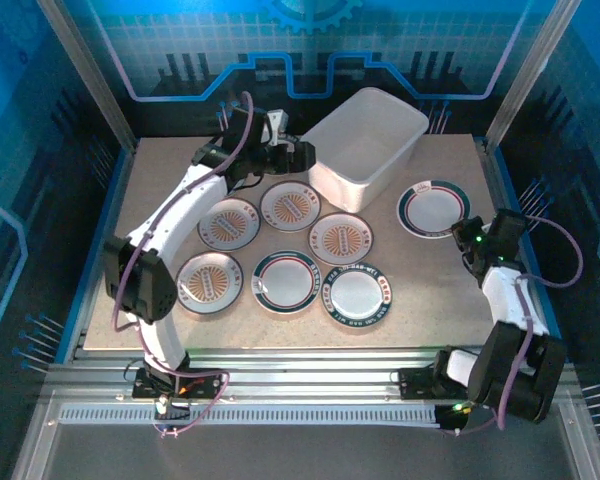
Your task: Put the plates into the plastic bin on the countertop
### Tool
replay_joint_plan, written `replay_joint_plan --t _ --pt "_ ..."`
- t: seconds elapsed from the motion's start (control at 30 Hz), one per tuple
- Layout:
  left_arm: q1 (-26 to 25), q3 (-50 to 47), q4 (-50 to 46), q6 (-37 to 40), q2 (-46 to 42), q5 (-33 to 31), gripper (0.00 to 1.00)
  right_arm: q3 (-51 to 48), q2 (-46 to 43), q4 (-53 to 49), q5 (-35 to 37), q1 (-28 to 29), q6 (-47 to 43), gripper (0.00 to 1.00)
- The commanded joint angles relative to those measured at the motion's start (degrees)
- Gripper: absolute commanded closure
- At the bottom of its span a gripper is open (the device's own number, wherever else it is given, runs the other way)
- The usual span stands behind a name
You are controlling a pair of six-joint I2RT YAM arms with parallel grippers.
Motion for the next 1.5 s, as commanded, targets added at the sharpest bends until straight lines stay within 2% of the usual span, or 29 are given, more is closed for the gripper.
replay_joint_plan --t 0.0,0.23,0.6,0.77,0.93,1.03,1.3,1.47 --pt "-0.48 7.12 -4.47 3.96 5.44 -1.73 0.01 1.92 -4.77 -7.25 -2.03 -1.74 -1.98 1.00" --pt "0.53 21.38 -9.57 5.87 16.65 -2.23 0.01 5.76 -9.94 -13.59 -3.95 -2.41 -2.80 1.00" --pt "2.20 42.56 -14.73 7.80 32.99 -3.57 0.01 11.37 -12.23 -19.93 -6.27 -2.34 -4.63 1.00" --pt "2.42 42.56 -11.45 7.57 35.04 -2.17 0.01 13.17 -12.06 -20.82 -6.80 -2.11 -4.91 1.00" --pt "2.12 42.63 -9.12 5.76 35.51 6.41 0.01 13.43 -12.27 -20.80 -6.99 -1.70 -5.15 1.00" --pt "0.92 41.71 -8.78 6.97 34.75 9.48 0.01 13.40 -12.17 -20.65 -8.13 -1.62 -5.41 1.00" --pt "-2.94 29.34 -3.64 7.19 26.94 12.75 0.01 16.25 -12.50 -22.19 -8.92 -1.73 -6.68 1.00" --pt "-6.25 26.24 -4.25 8.26 23.76 14.32 0.01 18.17 -12.74 -22.60 -8.39 -2.30 -6.58 1.00"
